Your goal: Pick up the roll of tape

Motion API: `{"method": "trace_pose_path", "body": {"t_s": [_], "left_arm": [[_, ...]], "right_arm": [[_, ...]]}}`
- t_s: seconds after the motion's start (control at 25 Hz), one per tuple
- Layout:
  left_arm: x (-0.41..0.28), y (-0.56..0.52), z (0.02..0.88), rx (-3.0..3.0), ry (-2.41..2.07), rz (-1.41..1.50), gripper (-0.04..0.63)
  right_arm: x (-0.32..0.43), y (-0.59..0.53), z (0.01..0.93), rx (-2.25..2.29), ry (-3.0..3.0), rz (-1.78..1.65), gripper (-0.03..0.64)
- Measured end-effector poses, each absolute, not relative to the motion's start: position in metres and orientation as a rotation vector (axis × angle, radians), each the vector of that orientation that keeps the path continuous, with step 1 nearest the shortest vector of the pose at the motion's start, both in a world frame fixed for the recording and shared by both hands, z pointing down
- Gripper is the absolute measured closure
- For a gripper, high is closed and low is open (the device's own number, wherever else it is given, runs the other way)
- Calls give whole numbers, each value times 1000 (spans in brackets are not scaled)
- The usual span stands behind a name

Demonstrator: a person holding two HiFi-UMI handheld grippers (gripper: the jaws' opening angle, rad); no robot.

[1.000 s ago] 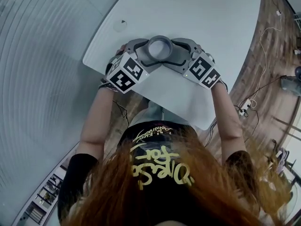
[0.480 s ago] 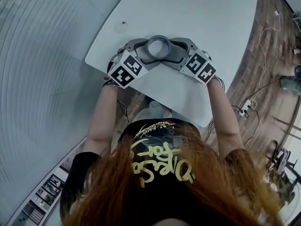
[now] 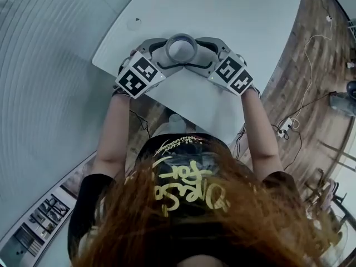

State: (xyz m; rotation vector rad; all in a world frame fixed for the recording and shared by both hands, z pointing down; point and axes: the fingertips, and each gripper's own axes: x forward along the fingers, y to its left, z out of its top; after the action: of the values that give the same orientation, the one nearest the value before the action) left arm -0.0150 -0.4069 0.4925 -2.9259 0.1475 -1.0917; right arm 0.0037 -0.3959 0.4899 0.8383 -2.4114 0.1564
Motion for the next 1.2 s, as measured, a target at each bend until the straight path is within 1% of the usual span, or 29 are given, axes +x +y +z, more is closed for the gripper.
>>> {"method": "trace_pose_path", "body": {"t_s": [0.16, 0.36, 0.92, 1.2], "left_arm": [[-6, -390, 489, -2935, 162, -1066, 238], [4, -377, 457, -2893, 216, -1045, 238], [6, -359, 411, -2884, 296, -955, 241], [22, -325, 381, -2882, 336, -894, 242]], "right_arm": [[13, -380, 486, 838, -2447, 143, 295], [23, -367, 456, 833, -2498, 92, 295], [25, -350, 410, 811, -2580, 18, 295], [42, -316, 380, 814, -2610, -27, 295]]}}
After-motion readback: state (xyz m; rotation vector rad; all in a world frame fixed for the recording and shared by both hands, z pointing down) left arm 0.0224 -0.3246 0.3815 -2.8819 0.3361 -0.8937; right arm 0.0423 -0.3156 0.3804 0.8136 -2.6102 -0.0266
